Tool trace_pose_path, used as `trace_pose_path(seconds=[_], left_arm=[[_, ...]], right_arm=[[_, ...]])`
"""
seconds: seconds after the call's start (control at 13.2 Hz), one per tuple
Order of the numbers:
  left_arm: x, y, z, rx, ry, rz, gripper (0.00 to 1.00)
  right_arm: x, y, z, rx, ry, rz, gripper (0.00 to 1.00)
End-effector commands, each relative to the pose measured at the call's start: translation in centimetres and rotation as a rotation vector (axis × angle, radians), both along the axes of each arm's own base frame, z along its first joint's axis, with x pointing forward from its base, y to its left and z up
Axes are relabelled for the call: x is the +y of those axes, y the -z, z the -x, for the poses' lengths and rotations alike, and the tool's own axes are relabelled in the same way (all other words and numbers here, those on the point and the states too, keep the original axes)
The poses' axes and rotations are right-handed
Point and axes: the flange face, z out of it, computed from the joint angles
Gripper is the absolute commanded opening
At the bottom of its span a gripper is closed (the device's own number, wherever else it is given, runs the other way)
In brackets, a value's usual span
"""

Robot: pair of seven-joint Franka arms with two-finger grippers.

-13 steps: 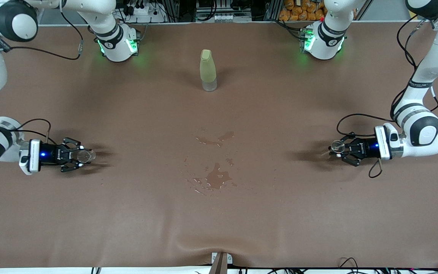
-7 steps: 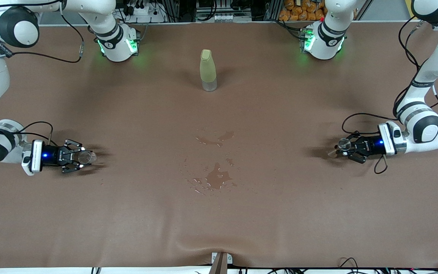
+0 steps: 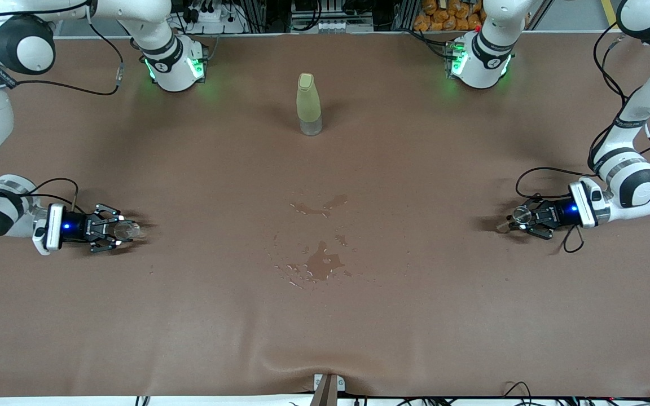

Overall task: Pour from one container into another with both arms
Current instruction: 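Set the cup down with the right gripper while the left gripper sets the jigger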

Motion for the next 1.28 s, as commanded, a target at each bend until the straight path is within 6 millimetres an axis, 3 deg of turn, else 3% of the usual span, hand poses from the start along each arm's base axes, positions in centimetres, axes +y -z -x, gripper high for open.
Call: trace_pose_path(seconds=[0.0, 0.23, 0.38, 0.45, 0.53, 0.6, 0.83, 1.06, 1.21], left_arm=[[0.9, 0.3, 0.1, -0.013, 0.015, -0.008, 0.00], [1.1, 0.8, 0.1, -0.009, 0.012, -0.005, 0.00], [1.0, 0.9, 0.1, -0.008, 0.013, -0.005, 0.07], [1.1, 0.9, 0.1, -0.006, 0.011, -0.005, 0.09], [1.1, 0.9, 0.1, -0.001, 0.010, -0.005, 0.15], [1.1, 0.9, 0.1, 0.000, 0.009, -0.005, 0.36], [1.0, 0.9, 0.2, 0.003, 0.012, -0.005, 0.48], [1.1, 0.7, 0.1, 0.011, 0.010, -0.008, 0.68], [2.3, 0.0, 0.1, 0.054, 0.026, -0.049, 0.80]], right_arm=[[-0.8, 0.0, -0.2, -0.019, -0.010, -0.004, 0.45], [-1.0, 0.1, 0.0, -0.014, -0.008, 0.000, 0.51], [-1.2, 0.1, 0.0, -0.018, -0.006, 0.001, 0.68], [-1.2, 0.0, 0.0, -0.017, -0.009, 0.000, 0.69], [-1.2, 0.0, 0.0, -0.016, -0.012, 0.001, 0.72], [-1.2, -0.1, 0.0, -0.017, -0.013, 0.000, 0.72], [-2.0, -1.9, -0.2, 0.003, -0.014, 0.014, 0.75], [-2.1, -3.8, 0.2, 0.167, -0.051, -0.006, 0.75], [-2.1, -5.2, -0.2, 0.223, -0.060, -0.020, 0.80]])
